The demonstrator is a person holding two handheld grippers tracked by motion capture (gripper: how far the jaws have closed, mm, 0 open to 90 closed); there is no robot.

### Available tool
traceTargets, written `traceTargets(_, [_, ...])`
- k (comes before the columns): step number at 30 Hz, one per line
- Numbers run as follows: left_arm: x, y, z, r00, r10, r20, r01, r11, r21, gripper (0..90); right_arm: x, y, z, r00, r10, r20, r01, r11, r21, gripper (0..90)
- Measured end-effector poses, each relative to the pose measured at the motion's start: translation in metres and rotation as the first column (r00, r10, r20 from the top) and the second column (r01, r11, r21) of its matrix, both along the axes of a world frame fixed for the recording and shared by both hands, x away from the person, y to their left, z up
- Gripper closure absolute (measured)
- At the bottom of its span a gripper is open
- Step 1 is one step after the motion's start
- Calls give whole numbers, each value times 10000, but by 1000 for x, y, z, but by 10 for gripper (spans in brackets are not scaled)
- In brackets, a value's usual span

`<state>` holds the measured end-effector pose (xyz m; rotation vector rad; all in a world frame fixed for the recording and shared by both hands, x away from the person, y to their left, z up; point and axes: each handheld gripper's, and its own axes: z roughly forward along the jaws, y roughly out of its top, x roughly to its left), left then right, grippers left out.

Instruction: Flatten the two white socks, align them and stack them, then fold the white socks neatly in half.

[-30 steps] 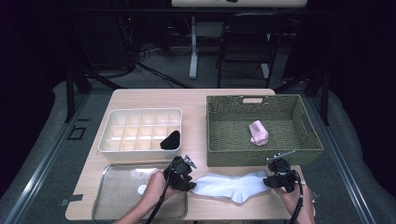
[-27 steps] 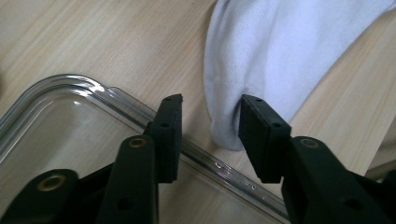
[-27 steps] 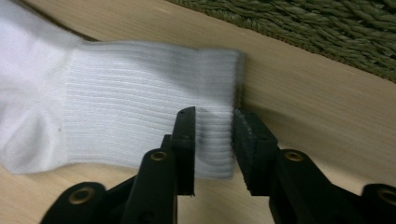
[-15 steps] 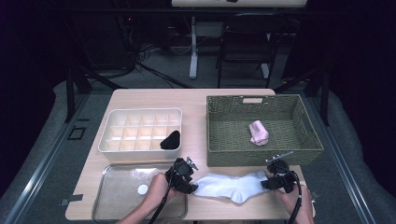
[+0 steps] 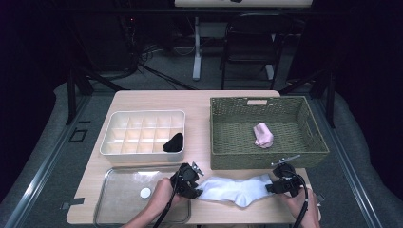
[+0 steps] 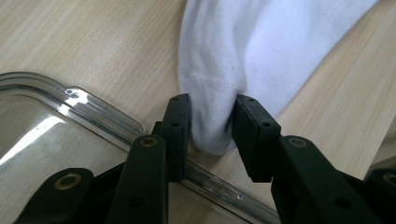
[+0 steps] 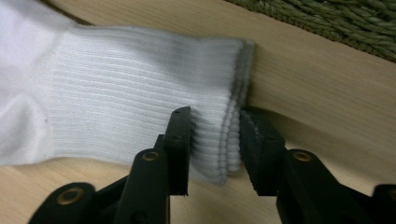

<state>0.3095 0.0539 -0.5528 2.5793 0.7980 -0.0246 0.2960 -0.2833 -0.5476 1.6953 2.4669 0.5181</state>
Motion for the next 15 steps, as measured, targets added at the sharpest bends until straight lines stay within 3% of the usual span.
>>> traceTargets(6, [0,0,0,10000,-30,-37,30,10000,-55,690,0,-1,0,9999,14,-116,-11,9996,292,742])
traceTargets(15, [2,1,0,9999,-76,-86,74,9999,-135,731,0,-3,3,9998,-57,-205,68,9986,524,762])
